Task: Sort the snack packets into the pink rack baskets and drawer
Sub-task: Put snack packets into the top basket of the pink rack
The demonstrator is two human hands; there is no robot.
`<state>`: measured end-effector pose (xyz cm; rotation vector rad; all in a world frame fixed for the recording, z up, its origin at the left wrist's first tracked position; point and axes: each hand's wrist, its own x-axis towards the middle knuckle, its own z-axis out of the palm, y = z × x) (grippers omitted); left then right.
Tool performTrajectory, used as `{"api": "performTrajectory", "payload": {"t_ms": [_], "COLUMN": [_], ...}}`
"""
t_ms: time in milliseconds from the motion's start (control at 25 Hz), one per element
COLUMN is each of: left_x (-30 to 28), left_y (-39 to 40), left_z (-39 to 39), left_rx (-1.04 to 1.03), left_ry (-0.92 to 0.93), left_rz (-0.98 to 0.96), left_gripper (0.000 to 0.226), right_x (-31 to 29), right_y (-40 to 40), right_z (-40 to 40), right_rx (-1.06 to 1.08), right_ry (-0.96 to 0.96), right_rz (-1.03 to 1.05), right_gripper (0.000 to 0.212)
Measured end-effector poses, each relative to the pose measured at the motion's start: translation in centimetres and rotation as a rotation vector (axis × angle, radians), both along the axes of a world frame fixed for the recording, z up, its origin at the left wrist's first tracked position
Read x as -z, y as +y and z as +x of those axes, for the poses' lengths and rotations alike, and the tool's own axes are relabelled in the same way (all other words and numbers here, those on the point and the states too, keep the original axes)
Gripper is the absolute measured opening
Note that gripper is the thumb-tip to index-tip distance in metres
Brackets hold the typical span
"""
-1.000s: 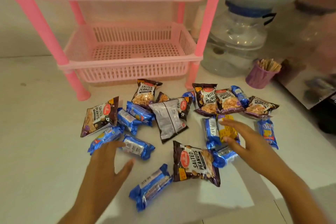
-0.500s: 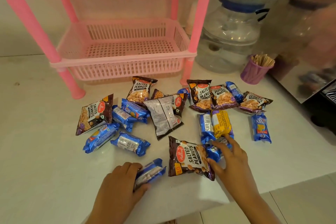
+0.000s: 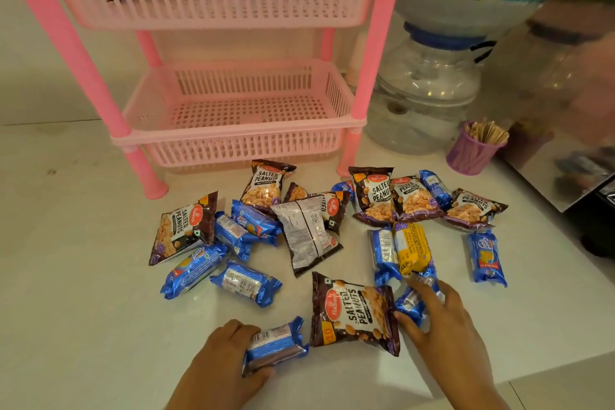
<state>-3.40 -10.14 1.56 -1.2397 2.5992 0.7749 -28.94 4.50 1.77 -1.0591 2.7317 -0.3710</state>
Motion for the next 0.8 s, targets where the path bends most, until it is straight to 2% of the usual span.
{"api": "performTrajectory", "payload": {"t_ms": [120,240,360,520,680,800], "left_x": [-0.4,-1.3,-3.7,-9.5,-17.7,-24.7], "left_y": [-0.6,-2.0,-3.8,-6.8,-10.2,-12.7], "left_z": [-0.3,-0.2,-0.7,-2.1,-3.8,-5.1], "left_rx": [-0.016,0.002,-0.054,-0.106,-0.103,-0.094], "left_ry": [-0.009,0.035,0.126,0.266,0.492,0.679], "left_rz": [0.001,-0.045,-0.124,-0.380,-0.610,-0.677], "left_gripper": [0.060,0.063,0.063,0.059,0.045,0.030], "right_x": [-1.1,-3.0,-5.8,-11.4,-19.5,-25.3], "right_y": [-0.1,-1.1,-3.5,-8.5,-13.9,-17.2], "right_z": [-0.8,-1.4,-1.1,-0.4,-1.1,-2.3], "right_rx": [-0.041,-0.129,-0.256,-0.442,-0.562,-0.613], "right_ry": [-0.105,-0.300,-0.399,-0.348,-0.177,-0.105], "right_rz": [-0.033,-0.169,-0.306,-0.518,-0.650,-0.749], "right_gripper": [0.061,0.060,0.074,0.068,0.060,0.054]}}
